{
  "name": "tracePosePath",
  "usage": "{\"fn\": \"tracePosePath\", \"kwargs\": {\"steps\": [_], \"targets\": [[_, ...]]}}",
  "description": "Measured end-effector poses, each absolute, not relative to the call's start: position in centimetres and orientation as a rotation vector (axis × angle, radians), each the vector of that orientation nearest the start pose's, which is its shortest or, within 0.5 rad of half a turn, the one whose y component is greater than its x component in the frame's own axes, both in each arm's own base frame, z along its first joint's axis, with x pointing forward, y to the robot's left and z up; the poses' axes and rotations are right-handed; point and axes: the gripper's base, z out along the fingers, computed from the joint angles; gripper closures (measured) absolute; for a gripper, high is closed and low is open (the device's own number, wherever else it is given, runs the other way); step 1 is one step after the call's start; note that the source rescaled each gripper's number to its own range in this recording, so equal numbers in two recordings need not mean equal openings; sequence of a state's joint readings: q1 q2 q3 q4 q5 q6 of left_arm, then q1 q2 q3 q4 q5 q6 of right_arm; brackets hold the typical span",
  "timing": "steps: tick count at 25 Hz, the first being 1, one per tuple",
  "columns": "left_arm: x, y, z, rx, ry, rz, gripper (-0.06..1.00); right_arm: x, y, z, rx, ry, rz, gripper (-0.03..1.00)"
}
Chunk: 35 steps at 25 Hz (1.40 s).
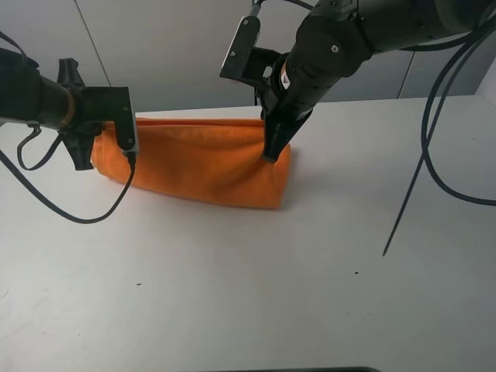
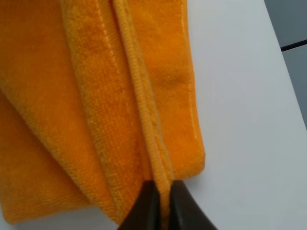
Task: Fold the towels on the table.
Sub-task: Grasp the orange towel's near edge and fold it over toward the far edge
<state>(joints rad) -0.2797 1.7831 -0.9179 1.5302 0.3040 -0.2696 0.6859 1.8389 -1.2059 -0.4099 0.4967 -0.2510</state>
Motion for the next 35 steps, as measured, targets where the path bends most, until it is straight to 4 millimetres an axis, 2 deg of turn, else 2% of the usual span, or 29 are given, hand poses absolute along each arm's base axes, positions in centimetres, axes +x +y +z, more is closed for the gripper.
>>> {"fn": "tracePosePath", "kwargs": {"steps": [6,13,23,29,35], "targets": [[35.9,-7.6,16.6,1.600,1.832,0.826,0.94,31.1,23.1,19.3,-1.499,2.096,-0.239,0.97],[38.2,-8.4,15.4,1.624,1.803,0.823,0.94,31.7,23.2,16.6,-1.518,2.138,-0.292,0.97],[41.1,-9.4,13.0,1.643,1.803,0.797,0.94,32.6,23.3,14.4,-1.479,2.153,-0.351,0.97],[42.3,-9.8,11.9,1.615,1.823,0.775,0.94,32.8,23.3,13.6,-1.438,2.173,-0.363,0.97],[42.7,-9.9,11.2,1.593,1.846,0.748,0.94,32.8,23.3,13.6,-1.413,2.185,-0.355,0.97]]}}
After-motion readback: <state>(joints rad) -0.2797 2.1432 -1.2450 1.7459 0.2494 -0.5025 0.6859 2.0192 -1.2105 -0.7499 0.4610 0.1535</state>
